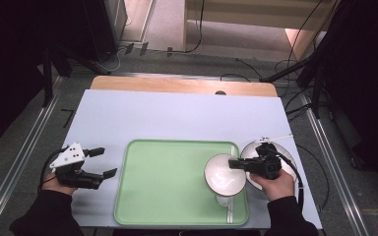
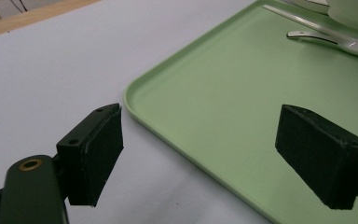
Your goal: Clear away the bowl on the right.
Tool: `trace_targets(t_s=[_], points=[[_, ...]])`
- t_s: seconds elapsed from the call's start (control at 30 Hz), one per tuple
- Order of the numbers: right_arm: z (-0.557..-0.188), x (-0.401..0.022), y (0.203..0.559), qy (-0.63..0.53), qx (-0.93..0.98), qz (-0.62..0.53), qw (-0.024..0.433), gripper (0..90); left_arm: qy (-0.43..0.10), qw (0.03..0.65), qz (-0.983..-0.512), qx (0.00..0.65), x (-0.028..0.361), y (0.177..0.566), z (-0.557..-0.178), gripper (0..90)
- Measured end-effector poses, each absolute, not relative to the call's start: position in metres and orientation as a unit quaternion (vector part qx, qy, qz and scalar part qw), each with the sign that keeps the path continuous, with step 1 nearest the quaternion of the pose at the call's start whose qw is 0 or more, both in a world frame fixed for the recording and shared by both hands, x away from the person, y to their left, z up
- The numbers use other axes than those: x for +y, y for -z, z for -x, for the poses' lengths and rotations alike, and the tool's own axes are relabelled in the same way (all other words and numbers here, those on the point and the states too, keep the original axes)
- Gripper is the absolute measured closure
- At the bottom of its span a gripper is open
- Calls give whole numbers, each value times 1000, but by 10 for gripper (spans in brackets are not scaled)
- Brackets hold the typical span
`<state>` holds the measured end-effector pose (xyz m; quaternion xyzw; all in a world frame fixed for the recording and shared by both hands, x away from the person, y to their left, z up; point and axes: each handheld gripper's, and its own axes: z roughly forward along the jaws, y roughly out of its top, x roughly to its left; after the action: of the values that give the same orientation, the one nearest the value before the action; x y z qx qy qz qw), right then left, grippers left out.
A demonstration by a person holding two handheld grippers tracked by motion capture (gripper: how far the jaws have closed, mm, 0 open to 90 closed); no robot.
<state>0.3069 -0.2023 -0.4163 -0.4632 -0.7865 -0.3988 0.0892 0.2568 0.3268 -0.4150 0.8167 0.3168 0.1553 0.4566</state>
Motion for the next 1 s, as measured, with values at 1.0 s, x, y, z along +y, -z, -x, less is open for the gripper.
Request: trace_targets(t_s=[1.0], points=[[-293,-137,433,356,-836,397,131,784,-155,457,-817,317,327,415,-257,151]])
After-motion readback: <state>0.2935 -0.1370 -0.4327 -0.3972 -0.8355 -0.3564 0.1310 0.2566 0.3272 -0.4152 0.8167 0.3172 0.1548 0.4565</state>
